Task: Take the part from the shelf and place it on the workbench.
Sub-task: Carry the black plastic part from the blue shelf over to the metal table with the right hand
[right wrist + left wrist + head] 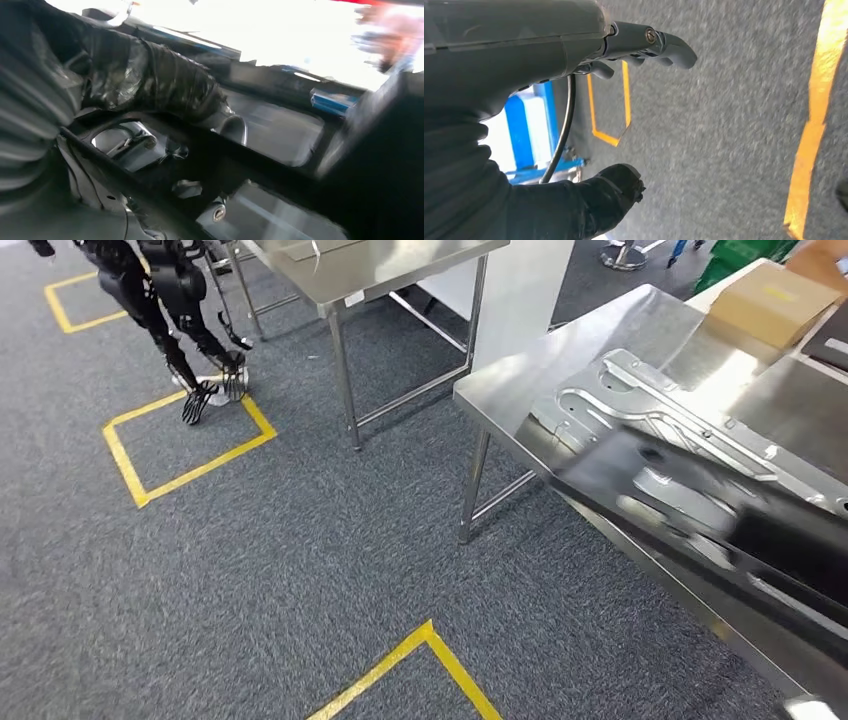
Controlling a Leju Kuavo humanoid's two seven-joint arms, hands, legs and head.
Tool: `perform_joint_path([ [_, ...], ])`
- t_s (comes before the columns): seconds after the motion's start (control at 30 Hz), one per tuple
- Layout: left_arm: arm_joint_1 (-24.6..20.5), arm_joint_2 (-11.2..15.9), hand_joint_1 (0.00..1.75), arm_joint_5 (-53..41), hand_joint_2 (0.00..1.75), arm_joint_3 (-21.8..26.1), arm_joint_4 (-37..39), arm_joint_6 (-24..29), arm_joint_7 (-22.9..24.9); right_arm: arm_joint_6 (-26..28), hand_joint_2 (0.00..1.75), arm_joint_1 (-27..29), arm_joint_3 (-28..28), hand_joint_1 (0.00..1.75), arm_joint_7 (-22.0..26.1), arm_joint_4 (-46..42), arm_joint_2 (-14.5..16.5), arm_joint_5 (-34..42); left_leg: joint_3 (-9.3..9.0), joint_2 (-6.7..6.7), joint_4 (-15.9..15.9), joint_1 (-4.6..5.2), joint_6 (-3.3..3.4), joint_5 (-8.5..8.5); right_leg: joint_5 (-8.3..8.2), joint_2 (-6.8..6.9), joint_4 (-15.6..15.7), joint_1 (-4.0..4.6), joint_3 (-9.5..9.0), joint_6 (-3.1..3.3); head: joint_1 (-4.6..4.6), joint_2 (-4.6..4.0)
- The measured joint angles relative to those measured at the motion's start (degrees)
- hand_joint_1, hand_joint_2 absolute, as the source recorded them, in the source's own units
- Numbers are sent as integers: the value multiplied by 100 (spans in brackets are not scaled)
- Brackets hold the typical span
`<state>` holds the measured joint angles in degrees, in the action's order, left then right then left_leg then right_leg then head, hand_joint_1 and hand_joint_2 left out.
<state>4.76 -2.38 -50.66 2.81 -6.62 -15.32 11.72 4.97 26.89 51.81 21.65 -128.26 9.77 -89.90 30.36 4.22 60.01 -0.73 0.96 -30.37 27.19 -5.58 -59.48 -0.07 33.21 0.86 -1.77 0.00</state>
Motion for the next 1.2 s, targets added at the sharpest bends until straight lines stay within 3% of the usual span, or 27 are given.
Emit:
perform_joint_path([
  [0.03,-3,-4,0,0,175,-1,1,0,3,0,175,-49,155,175,-136,-1,109,0,-16,65,-82,5,11,7,-8,-66,-18,-6,40,-35,1,1],
  [0.1,-5,-12,0,0,175,-2,2,0,7,1,175,-113,397,175,-266,-1,282,1,-19,-64,-117,17,62,31,-39,-197,-26,-30,96,-105,2,1],
  [0.13,-7,-16,0,0,175,-2,2,0,7,1,175,-129,482,175,-285,-1,349,1,-29,-142,-144,13,99,52,-10,-149,-70,-26,129,-133,3,1],
  [0.17,-8,-19,0,0,175,-1,2,1,6,1,175,-148,547,175,-294,-1,398,1,-36,-224,-174,4,131,73,82,-20,-202,-18,195,-158,5,0],
  [0.23,-4,-21,0,-1,175,0,2,2,6,1,175,-200,624,175,-294,0,461,1,-34,-386,-203,8,168,89,435,349,-786,-9,461,-205,7,0],
  [0.3,0,-20,0,-4,175,1,2,2,7,1,175,-240,663,175,-294,0,509,1,-25,-552,-197,25,176,80,717,505,-1450,-32,754,-246,6,0],
  [0.33,-2,-20,0,-6,175,1,2,2,7,1,175,-246,684,175,-294,0,530,1,-27,-631,-194,29,177,70,717,528,-1565,-42,790,-256,6,0],
  [0.37,-7,-20,0,-8,175,1,2,2,7,1,175,-249,706,175,-291,0,547,1,-33,-698,-193,30,175,61,630,542,-1493,-47,734,-258,7,0],
  [0.43,-15,-23,0,-7,175,1,2,5,6,-1,175,-274,775,175,-209,0,580,1,-75,-822,-195,31,155,35,279,679,-725,-33,297,-224,6,0],
  [0.5,-21,-32,0,3,175,1,2,21,6,-22,175,-372,915,175,36,0,623,1,-126,-933,-199,40,113,9,72,885,-53,23,-70,-142,3,1],
  [0.53,-28,-35,0,8,175,1,2,29,7,-40,175,-431,1006,175,166,0,643,1,-142,-980,-202,42,92,0,63,939,61,51,-119,-104,1,1],
  [0.6,-50,-39,0,19,175,1,1,32,17,-83,175,-540,1224,175,366,1,689,1,-176,-1083,-231,47,43,-7,47,860,99,76,-118,-40,-1,1],
  [0.63,-62,-38,0,25,175,1,1,23,29,-95,175,-571,1309,175,410,2,707,1,-194,-1079,-222,46,18,-30,25,808,146,59,-138,-12,0,1],
  [0.7,-74,-37,0,38,175,1,1,-14,63,-95,175,-635,1414,175,444,3,751,1,-101,-855,46,40,-26,-223,-30,691,249,11,-193,49,-8,1],
  [0.77,-68,-35,0,42,175,-1,2,-55,84,-93,175,-692,1433,175,394,6,795,1,232,-555,739,16,-50,-576,-48,572,272,-11,-199,84,-15,1],
  [0.8,-58,-35,0,39,175,-1,2,-67,86,-102,175,-720,1431,175,349,8,812,1,411,-499,1083,10,-62,-700,-44,517,261,-11,-191,96,-15,0],
  [0.83,-51,-35,0,37,175,-2,3,-73,85,-115,175,-742,1417,175,303,9,832,1,527,-480,1282,7,-73,-718,-35,458,245,-10,-188,102,-15,0],
  [0.87,-46,-34,0,36,175,-2,3,-73,82,-127,175,-755,1387,175,266,10,847,1,548,-476,1270,3,-83,-613,-23,403,225,-12,-189,101,-14,0],
  [0.9,-43,-31,0,37,175,-2,4,-68,79,-137,175,-757,1344,175,248,11,859,0,469,-475,1042,-2,-90,-408,-2,356,196,-17,-194,93,-14,1],
  [0.93,-45,-25,0,40,175,-2,4,-62,76,-142,175,-743,1288,175,229,11,871,-1,328,-468,674,-10,-92,-175,26,308,157,-24,-198,73,-14,1],
  [1.0,-62,-16,0,51,175,-2,4,-64,72,-135,175,-677,1170,175,173,13,887,-2,98,-427,85,-9,-73,71,88,258,61,-16,-178,10,-11,1],
  [1.13,-79,-15,0,68,175,-2,4,-93,82,-103,175,-541,979,175,65,16,902,-2,71,-401,-65,12,38,101,122,256,-16,-13,-111,-96,-5,1],
  [1.2,-75,-17,0,77,175,-2,4,-101,82,-100,175,-478,908,175,3,18,901,-2,75,-418,-94,-4,101,132,277,363,-219,-21,-28,-149,-4,0],
])
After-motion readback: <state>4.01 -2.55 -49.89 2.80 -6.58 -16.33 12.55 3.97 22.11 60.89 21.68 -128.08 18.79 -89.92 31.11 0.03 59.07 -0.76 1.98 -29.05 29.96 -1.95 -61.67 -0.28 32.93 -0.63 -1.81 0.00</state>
